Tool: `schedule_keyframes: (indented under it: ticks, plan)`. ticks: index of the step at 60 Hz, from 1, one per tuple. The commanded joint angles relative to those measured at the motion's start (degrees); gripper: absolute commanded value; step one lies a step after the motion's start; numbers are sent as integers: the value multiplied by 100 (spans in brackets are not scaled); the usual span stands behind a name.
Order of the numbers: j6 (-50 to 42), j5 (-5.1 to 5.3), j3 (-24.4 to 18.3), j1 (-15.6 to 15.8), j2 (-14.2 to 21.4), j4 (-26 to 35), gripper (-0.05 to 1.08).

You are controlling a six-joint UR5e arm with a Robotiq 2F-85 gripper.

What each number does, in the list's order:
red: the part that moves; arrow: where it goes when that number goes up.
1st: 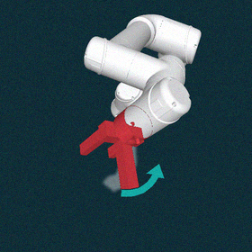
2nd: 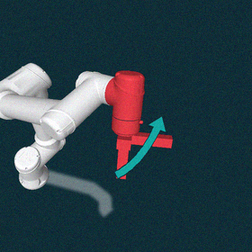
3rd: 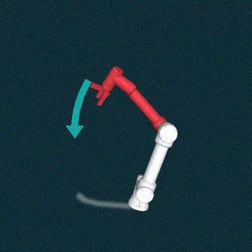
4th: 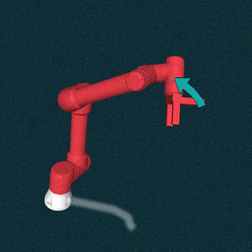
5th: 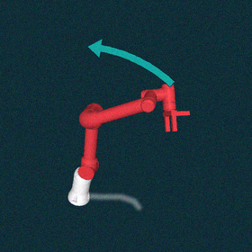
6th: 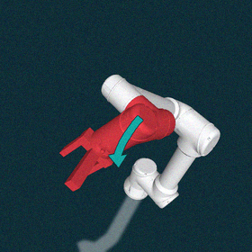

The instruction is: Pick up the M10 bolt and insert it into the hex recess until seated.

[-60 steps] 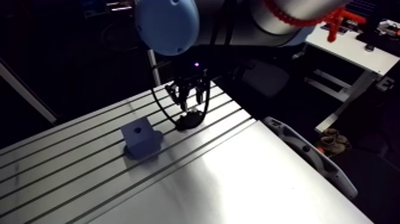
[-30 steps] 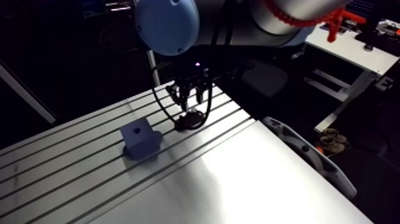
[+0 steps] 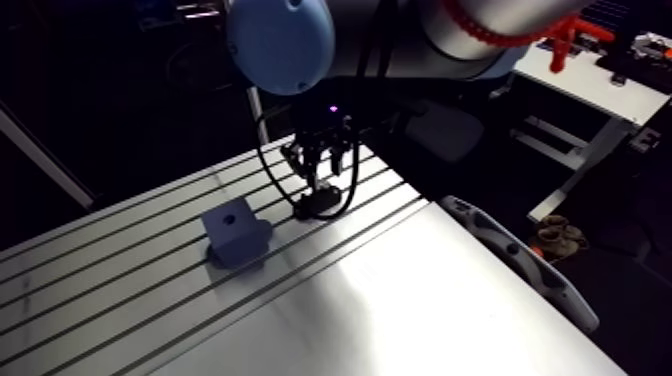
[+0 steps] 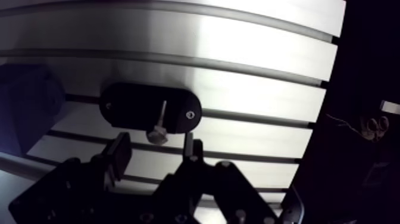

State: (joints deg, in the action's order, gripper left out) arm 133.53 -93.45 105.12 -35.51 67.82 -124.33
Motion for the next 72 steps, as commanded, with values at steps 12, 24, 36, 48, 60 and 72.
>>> schedule_keyframes:
  ticks: [12,24,36,48,60,72]
  plan:
    - [3,-10,159,8,-11,-368,44]
    - [3,-2,206,17,-11,-406,46]
    - [12,-2,197,17,-11,-412,46]
    - [21,-1,189,17,-27,-404,49]
    - [21,7,171,17,-55,-396,52]
    - [21,7,172,17,-55,-387,55]
